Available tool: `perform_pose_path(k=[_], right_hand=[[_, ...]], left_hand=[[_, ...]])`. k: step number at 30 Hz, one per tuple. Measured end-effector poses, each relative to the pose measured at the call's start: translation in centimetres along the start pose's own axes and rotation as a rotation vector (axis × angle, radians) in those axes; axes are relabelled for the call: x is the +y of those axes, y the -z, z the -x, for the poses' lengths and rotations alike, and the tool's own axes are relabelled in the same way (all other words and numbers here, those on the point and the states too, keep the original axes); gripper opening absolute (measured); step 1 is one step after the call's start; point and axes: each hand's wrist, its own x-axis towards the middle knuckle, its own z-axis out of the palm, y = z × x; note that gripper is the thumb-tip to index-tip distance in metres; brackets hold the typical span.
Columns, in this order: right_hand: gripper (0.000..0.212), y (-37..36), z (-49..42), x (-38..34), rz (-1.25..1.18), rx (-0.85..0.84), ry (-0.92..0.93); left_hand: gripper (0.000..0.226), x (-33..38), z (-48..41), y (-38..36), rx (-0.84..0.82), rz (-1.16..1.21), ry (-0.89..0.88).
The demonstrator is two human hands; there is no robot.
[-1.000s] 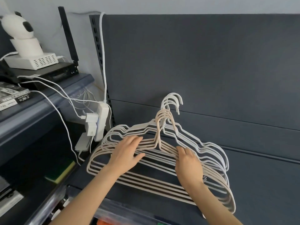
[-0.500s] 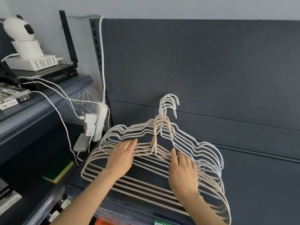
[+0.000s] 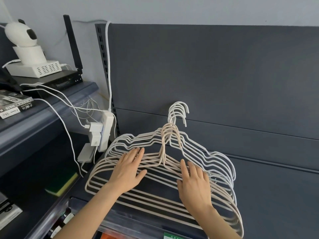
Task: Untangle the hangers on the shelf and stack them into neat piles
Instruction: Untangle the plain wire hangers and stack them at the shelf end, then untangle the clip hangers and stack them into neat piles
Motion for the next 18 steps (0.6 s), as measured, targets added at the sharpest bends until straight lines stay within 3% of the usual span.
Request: perform_pose_path(k=[12,18], right_hand=[[0.062,1.0,0.9,4.2,-0.147,-0.047,0.01],[0.061,2.9,3.5,9.8,-0.151,-0.076,-0.045]], left_hand=[[0.055,6.4,0.5,2.5,0.122,0.089,0.02],[0.052,12.8,0.8,3.5,0.136,0.1,-0.089]])
